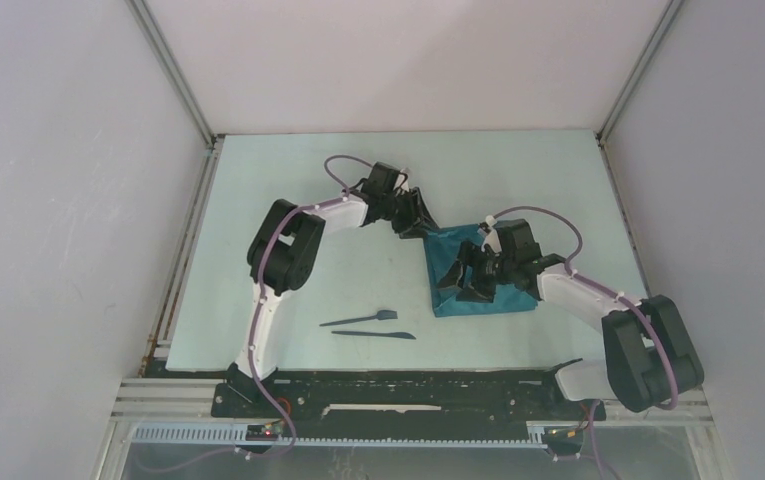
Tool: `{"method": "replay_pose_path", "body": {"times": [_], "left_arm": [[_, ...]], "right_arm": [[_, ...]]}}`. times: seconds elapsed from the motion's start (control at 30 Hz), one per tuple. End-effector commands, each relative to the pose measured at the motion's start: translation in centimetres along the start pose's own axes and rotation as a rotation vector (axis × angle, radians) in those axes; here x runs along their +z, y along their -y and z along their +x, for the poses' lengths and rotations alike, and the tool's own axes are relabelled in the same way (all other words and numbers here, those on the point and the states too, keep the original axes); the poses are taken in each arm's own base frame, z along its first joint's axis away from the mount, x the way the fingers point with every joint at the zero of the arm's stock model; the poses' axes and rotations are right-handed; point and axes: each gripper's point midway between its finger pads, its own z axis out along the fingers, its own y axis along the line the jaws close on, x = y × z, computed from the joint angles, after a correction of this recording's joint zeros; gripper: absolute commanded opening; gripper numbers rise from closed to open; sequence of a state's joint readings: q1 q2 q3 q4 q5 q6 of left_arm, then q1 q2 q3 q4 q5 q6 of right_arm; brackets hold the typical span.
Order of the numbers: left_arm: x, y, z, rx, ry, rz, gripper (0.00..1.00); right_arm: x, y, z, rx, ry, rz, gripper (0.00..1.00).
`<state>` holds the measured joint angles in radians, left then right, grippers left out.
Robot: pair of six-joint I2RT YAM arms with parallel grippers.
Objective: Fold the napkin into a case and place the utensils inside
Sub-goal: Smooth out the upper triangle-folded napkin at the center of the board.
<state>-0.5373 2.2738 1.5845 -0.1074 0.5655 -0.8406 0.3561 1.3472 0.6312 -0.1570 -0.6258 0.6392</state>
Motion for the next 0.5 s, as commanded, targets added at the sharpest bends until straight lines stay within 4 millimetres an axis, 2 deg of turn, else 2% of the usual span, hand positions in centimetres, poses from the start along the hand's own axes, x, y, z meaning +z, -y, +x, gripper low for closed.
{"method": "replay_pose_path", "body": {"times": [0.0, 0.13, 0.47], "left_arm": [[-4.1, 4.1, -2.0, 0.193, 0.103, -0.048, 0.52], [-4.7, 2.0, -2.2, 0.28, 0.136, -0.209, 0.48], [-2.0, 0.9, -1.7, 0.255, 0.085, -0.211, 0.25]], "right_arm": [[-0.6, 1.4, -0.2, -0.023, 0.035, 0.103, 0.78], [0.0, 1.3, -0.1, -0.005, 0.014, 0.082, 0.76], [0.3, 1.4, -0.3, -0.004, 0.015, 0.076, 0.75]]}}
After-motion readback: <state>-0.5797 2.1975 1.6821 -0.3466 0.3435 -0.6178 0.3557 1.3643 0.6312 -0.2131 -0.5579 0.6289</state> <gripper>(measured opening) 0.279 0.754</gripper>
